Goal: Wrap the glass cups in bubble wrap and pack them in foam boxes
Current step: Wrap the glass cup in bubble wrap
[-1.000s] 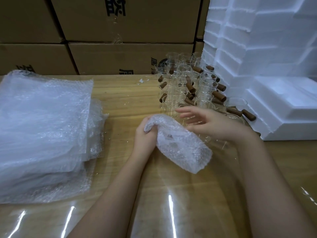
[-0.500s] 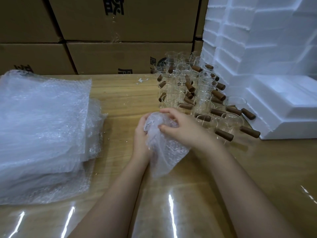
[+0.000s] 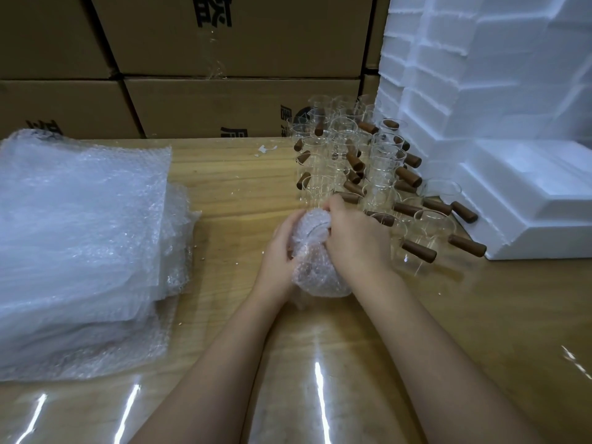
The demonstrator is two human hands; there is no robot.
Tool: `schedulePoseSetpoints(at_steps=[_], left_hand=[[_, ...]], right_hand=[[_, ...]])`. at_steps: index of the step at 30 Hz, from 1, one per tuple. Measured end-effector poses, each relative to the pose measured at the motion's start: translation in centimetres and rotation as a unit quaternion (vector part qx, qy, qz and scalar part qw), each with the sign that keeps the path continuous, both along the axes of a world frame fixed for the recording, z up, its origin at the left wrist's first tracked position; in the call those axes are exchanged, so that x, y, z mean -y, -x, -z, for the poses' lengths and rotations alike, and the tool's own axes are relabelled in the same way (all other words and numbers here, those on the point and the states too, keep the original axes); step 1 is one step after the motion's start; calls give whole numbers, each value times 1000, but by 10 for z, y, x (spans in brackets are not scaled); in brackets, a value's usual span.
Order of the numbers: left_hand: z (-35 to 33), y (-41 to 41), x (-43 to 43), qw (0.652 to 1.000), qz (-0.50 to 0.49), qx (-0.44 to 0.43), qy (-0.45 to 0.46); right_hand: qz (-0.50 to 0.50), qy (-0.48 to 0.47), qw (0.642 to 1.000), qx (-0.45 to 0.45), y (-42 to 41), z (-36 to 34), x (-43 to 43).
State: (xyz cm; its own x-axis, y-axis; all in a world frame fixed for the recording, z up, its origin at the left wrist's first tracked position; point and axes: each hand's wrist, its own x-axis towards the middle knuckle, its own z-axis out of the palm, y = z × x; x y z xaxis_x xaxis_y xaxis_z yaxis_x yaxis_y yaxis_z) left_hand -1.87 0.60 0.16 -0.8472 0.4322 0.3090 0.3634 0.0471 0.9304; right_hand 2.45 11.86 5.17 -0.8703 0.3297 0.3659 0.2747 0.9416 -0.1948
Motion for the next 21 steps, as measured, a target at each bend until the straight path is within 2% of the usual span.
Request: schedulePoseSetpoints(at_steps=[4, 8, 10, 12, 15, 18, 21], left_hand=[[-4, 0, 4, 995, 56, 28, -77], [-4, -6, 3, 994, 101, -16, -42], [0, -7, 2, 993, 104, -55, -18], [3, -7, 2, 989, 88, -117, 16], [4, -6, 0, 984, 50, -170, -5], [1, -7, -1, 988, 15, -145, -44], [-1, -3, 1, 995, -16, -67, -71]], right_hand=[[13, 32, 999, -17, 1, 2, -3], [44, 168, 985, 15, 2, 0, -17], [39, 206, 977, 30, 2, -4, -20], [35, 203, 978, 33, 2, -9, -19], [17, 165, 986, 29, 0, -12, -16], [-5, 109, 993, 45, -4, -14, -8], [-70, 88, 991, 68, -6, -14, -1]])
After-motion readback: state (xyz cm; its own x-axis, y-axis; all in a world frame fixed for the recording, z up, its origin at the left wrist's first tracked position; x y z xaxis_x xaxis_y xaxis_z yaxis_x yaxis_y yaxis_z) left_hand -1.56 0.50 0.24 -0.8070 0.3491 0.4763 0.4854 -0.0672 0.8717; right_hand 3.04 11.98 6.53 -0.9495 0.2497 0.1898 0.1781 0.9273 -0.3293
